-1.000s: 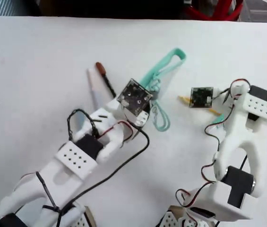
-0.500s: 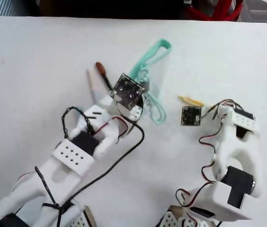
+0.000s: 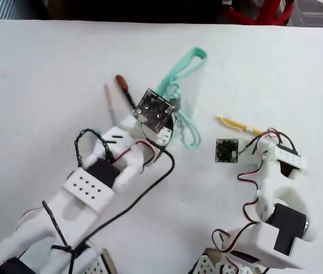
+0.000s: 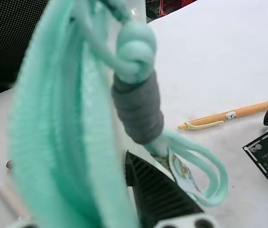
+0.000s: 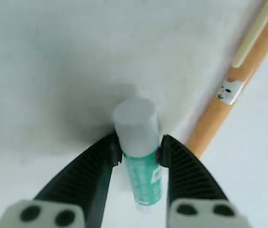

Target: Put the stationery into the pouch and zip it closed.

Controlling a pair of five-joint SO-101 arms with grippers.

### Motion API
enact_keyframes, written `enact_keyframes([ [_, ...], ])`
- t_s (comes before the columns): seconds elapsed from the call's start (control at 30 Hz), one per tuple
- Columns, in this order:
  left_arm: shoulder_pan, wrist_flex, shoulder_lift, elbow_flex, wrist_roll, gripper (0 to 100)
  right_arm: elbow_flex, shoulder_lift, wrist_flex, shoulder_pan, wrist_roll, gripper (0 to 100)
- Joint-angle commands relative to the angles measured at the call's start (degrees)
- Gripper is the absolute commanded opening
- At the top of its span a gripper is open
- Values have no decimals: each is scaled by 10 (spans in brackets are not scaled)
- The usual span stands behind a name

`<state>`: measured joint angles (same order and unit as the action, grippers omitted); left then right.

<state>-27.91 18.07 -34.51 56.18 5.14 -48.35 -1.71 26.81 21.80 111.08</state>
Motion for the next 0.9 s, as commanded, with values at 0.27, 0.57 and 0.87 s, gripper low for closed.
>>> enact_keyframes([
  [0.27, 7, 0, 9, 8, -3, 24, -17, -101, -35, 4, -31, 19],
  [0.57, -6, 4, 7, 11, -3, 24, -13, -451, 139, -18, -215, 19],
  [0.87, 0, 4, 7, 12, -4, 24, 113, -606, 167, -31, -558, 19],
])
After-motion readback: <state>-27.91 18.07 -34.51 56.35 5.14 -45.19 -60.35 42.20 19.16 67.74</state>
